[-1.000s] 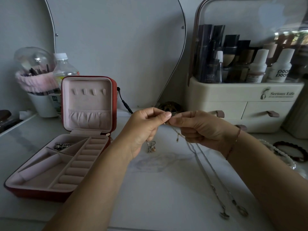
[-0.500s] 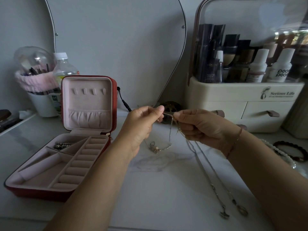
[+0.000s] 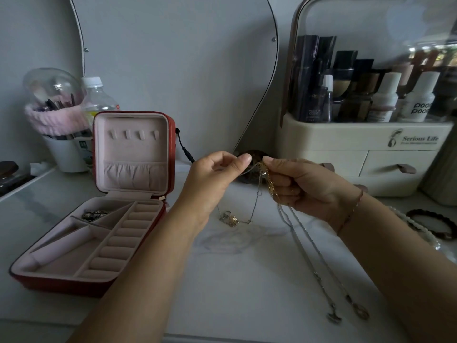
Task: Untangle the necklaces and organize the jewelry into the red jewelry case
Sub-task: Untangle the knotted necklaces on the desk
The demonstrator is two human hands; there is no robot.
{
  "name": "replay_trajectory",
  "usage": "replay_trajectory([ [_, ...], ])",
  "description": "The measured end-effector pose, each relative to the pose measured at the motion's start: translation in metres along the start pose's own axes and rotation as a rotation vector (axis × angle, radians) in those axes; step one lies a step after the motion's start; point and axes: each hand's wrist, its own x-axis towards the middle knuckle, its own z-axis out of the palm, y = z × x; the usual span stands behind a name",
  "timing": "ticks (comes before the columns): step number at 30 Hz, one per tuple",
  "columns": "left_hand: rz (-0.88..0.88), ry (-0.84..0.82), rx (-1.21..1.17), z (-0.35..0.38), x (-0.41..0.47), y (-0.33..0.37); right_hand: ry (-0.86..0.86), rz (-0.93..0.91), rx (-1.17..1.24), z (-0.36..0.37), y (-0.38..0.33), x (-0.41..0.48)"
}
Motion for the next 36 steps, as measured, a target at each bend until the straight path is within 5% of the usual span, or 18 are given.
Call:
replay_trajectory([
  [9,0.032,-0.116,0.113,0.0001,-0.0014,-0.0051,-0.047,-0.032,0.032,0.0003,-0.0039,-0.0013],
  [23,-0.058,-0.087,-0.073,0.0015,-0.0015,-0.0005,0.047,-0.198,-0.442,0.0086,0.0001,-0.0015],
  [31,-0.029,-0.019,-0.02,0.0022,-0.0038,0.0014,0.009,-0.111,-0.477,0.0069,-0.0012,-0.0012],
  [36,-0.031,0.018,-0.031,0.0014,-0.0038,0.0007,-0.067,0.055,-0.857,0.0081,-0.0022,-0.0052],
])
